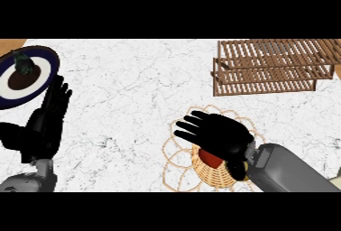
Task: Pick the bell pepper from the placemat and place it in the tiered shelf
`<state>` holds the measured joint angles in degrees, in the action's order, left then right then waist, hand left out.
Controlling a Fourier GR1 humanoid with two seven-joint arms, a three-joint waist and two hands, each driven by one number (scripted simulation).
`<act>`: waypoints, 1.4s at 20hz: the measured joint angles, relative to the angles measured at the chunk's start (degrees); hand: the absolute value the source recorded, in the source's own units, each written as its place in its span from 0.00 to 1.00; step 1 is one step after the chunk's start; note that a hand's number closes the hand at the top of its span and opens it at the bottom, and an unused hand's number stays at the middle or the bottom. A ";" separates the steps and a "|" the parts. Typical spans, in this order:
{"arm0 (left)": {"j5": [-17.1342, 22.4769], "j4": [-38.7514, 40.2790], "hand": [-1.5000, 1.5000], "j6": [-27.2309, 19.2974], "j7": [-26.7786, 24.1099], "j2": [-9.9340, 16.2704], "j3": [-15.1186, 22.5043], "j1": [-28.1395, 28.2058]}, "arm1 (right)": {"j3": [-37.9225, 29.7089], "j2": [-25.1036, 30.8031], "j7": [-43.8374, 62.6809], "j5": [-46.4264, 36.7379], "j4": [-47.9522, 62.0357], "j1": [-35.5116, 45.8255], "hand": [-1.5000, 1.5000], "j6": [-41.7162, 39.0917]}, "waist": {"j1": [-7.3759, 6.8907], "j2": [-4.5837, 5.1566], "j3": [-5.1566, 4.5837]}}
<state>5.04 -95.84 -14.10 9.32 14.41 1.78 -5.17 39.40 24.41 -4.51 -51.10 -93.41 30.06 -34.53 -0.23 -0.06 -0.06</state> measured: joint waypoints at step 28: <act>-2.62 -1.59 0.50 3.87 0.38 -2.50 -4.41 1.88 | -6.72 -8.75 -11.79 -19.05 12.09 -7.60 1.00 13.01 | 0.77 -0.51 -0.25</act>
<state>2.42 -97.43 -10.23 9.70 11.91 -2.63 -3.29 32.67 15.66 -16.31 -70.15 -81.32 22.47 -21.52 0.55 -0.57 -0.31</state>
